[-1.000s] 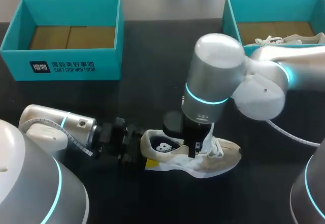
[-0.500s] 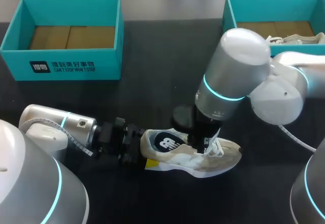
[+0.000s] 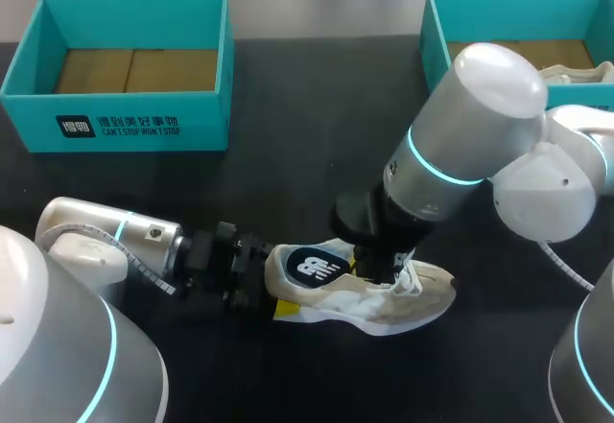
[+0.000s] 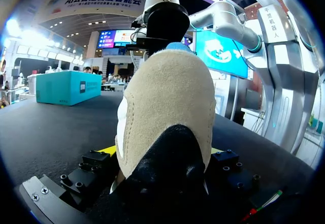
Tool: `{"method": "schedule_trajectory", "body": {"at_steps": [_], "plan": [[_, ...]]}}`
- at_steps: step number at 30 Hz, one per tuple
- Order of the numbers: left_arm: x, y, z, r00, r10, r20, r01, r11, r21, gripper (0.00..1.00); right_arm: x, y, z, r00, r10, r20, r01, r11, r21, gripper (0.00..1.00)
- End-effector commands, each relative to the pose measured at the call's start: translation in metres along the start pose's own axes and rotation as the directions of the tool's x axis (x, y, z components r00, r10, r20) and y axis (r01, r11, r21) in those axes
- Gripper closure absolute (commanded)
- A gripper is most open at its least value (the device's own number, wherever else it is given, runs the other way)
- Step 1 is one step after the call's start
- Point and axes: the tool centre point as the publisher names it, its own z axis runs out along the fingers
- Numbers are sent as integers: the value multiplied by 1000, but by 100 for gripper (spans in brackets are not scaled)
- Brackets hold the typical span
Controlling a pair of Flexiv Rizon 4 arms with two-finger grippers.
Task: Take the shoe out of the shoebox, open the shoe tongue, remove and reinsert the insole, then place the shoe into the shoebox
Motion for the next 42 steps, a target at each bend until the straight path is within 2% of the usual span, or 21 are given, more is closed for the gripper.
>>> {"method": "schedule_trajectory", "body": {"at_steps": [1,10,13,25,30,31,32,35,37,42], "plan": [[-1,0,0,1000,0,0,0,1000,-1,100,-2,7,1,1000,-15,-17,15,1000,9,100],[-1,0,0,1000,0,0,0,1000,-1,100,-12,16,-9,1000,-26,-8,25,1000,-14,100],[-1,0,0,1000,0,0,0,1000,-1,100,-14,27,-12,997,-69,-15,69,997,-28,100],[-1,0,0,1000,0,0,0,1000,-1,100,-7,52,-7,984,-161,-77,159,987,-35,100],[-1,0,0,1000,0,0,0,1000,-1,100,-7,54,-6,982,-164,-92,162,986,-32,100],[-1,0,0,1000,0,0,0,1000,-1,100,-6,54,-6,983,-158,-94,156,987,-32,95],[-1,0,0,1000,0,0,0,1000,-1,100,-6,53,-6,983,-157,-95,154,988,-31,79],[-1,0,0,1000,0,0,0,1000,-1,100,-7,49,-5,986,-136,-99,133,991,-30,54],[-1,0,0,1000,0,0,0,1000,-1,100,-7,45,-5,987,-121,-102,118,993,-30,31],[-1,0,0,1000,0,0,0,1000,-1,100,-8,40,-9,990,-98,-104,95,995,-34,38]]}}
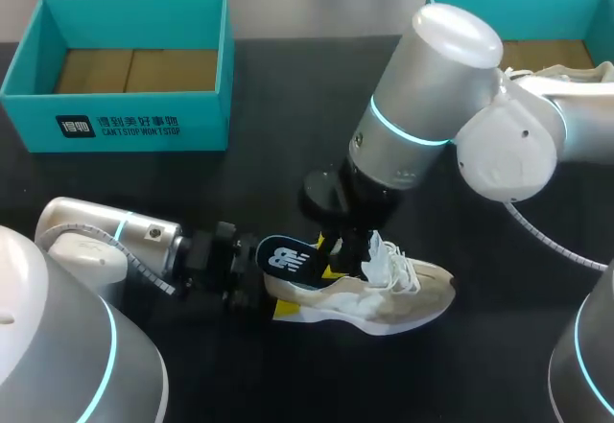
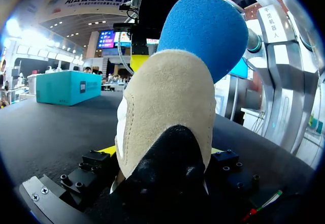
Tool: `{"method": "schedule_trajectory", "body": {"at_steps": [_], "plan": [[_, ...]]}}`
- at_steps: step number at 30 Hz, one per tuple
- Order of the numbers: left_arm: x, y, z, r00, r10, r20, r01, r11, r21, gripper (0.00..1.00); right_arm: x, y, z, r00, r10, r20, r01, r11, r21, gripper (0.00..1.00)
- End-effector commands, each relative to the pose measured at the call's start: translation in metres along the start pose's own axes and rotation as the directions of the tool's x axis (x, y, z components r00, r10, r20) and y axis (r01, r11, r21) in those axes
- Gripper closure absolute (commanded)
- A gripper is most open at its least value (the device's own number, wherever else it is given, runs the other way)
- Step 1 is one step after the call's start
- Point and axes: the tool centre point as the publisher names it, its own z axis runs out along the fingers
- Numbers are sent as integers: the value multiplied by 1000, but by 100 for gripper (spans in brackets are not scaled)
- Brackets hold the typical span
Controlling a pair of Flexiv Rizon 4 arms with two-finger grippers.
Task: Take the shoe out of the shoebox, open the shoe tongue, remove and reinsert the insole, then place the shoe into the shoebox
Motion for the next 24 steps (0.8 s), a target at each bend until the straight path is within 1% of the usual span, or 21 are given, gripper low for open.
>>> {"method": "schedule_trajectory", "body": {"at_steps": [1,3,5,7,8,9,11,12,13,14,15,16,18,20,21,24], "plan": [[-1,0,1,1000,0,0,0,1000,-1,100,1,-5,-4,1000,12,-1,-12,1000,-8,38],[-1,0,1,1000,0,0,0,1000,-1,100,-1,-6,-8,1000,23,-8,-24,1000,-7,41],[-1,0,1,1000,0,0,0,1000,-1,100,-3,-6,-11,999,35,-12,-35,999,-3,47],[-1,0,1,1000,0,0,0,1000,-1,100,-4,-4,-15,999,43,-15,-43,999,2,49],[-1,0,1,1000,0,0,0,1000,-1,100,-5,-2,-17,999,45,-15,-45,999,5,47],[-1,0,1,1000,0,0,0,1000,-1,100,-5,1,-18,999,41,-13,-41,999,8,43],[-1,0,1,1000,0,0,0,1000,-1,100,-4,9,-19,999,36,-11,-36,999,22,42],[-1,0,1,1000,0,0,0,1000,-1,100,-3,12,-20,999,36,-12,-36,999,22,37],[-1,0,1,1000,0,0,0,1000,-1,100,-3,15,-20,999,35,-14,-35,999,34,31],[-1,0,1,1000,0,0,0,1000,-1,100,-2,17,-21,999,36,-14,-35,999,35,21],[-1,0,1,1000,0,0,0,1000,-1,100,-2,19,-21,999,37,-17,-37,999,32,7],[-1,0,1,1000,0,0,0,1000,-1,100,-1,22,-22,999,38,-23,-37,998,43,0],[-1,0,1,1000,0,0,0,1000,-1,100,-1,24,-22,998,45,-39,-44,998,38,0],[-1,0,1,1000,0,0,0,1000,-1,100,-1,27,-24,997,55,-45,-53,997,55,0],[-1,0,1,1000,0,0,0,1000,-1,100,1,29,-28,999,46,-11,-45,993,108,0],[-1,0,1,1000,0,0,0,1000,-1,100,1,29,-28,999,46,-11,-45,993,108,0]]}}
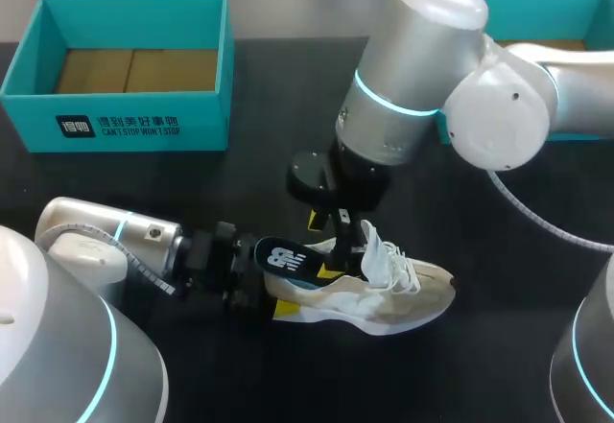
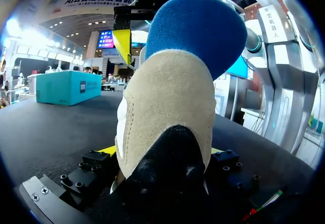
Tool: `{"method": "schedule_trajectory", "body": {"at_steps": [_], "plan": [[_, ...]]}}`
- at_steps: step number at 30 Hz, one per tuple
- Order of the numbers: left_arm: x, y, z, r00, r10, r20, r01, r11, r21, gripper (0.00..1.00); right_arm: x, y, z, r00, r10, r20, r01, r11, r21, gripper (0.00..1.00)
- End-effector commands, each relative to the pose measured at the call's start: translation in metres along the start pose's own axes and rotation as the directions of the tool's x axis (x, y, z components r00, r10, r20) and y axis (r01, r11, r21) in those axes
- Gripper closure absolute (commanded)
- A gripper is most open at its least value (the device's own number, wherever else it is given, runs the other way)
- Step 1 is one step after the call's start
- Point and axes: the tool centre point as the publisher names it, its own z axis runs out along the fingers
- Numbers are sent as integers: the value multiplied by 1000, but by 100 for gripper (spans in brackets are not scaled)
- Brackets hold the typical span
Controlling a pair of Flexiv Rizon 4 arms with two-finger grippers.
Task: Take the shoe out of the shoebox, open the shoe tongue, remove and reinsert the insole, then place the shoe into the shoebox
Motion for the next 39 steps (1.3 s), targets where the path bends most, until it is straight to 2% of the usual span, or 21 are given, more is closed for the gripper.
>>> {"method": "schedule_trajectory", "body": {"at_steps": [1,8,9,13,15,23,27,31,39], "plan": [[-1,0,1,1000,0,0,0,1000,-1,100,3,10,-2,1000,5,12,-5,998,57,0],[-1,0,1,1000,0,0,0,1000,-1,100,3,10,-2,1000,5,12,-5,998,57,0],[-1,0,1,1000,0,0,0,1000,-1,100,2,12,-5,1000,-18,-23,17,1000,-9,0],[-1,0,1,1000,0,0,0,1000,-1,100,-3,23,-12,982,-35,-188,23,997,-68,0],[-1,0,1,1000,0,0,0,1000,-1,100,-5,26,-14,969,-59,-242,44,997,-67,0],[-1,0,1,1000,0,0,0,1000,-1,100,-8,29,-11,942,-35,-335,22,999,-42,0],[-1,0,1,1000,0,0,0,1000,-1,100,-10,27,-9,931,-31,-363,15,999,-49,10],[-1,0,1,1000,0,0,0,1000,-1,100,-11,28,-6,919,-24,-394,10,999,-39,16],[-1,0,1,1000,0,0,0,1000,-1,100,-10,27,1,893,3,-451,-15,1000,-23,16]]}}
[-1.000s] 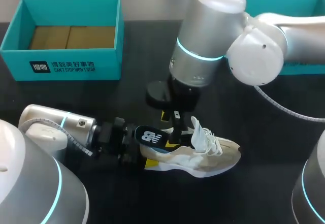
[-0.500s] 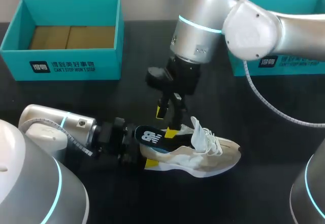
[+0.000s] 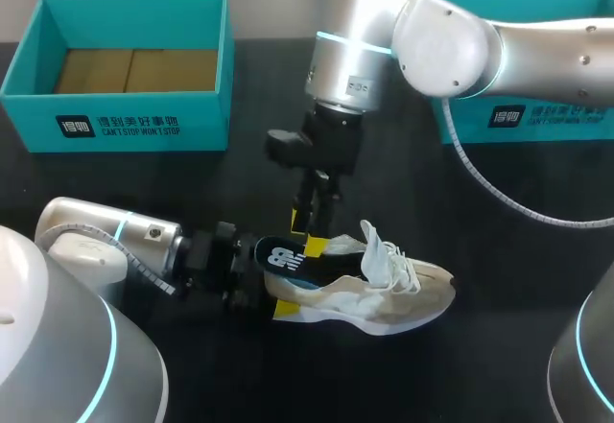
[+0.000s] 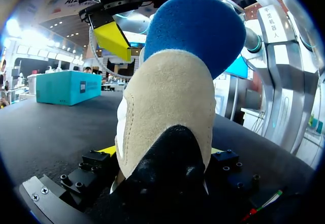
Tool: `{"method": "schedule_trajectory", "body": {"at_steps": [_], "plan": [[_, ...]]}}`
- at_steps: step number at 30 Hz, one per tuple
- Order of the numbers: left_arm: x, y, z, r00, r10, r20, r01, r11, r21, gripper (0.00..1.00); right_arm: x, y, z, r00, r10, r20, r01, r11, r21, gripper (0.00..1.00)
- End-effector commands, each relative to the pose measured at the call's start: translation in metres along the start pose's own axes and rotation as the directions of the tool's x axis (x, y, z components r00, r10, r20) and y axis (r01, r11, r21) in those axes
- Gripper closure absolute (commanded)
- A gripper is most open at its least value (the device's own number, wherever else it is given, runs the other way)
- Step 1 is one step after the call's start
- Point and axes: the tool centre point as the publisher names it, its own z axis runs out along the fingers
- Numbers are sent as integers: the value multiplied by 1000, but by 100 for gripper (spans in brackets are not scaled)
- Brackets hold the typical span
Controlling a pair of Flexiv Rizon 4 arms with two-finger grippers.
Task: Take the shoe out of the shoebox, open the shoe tongue, remove and reinsert the insole, then place the shoe into the shoebox
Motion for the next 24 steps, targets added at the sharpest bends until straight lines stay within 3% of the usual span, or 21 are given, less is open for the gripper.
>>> {"method": "schedule_trajectory", "body": {"at_steps": [1,4,7,14,24], "plan": [[-1,0,0,1000,0,0,0,1000,-1,100,-8,2,3,999,4,-44,-4,1000,5,17],[-1,0,0,1000,0,0,0,1000,-1,100,-12,2,4,998,8,-67,-7,1000,16,19],[-1,0,0,1000,0,0,0,1000,-1,100,-16,0,7,996,16,-88,-14,1000,19,30],[-1,0,0,1000,0,0,0,1000,-1,100,-20,-3,15,990,23,-137,-21,1000,17,43],[-1,0,0,1000,0,0,0,1000,-1,100,-18,-6,25,983,38,-180,-37,999,7,38]]}}
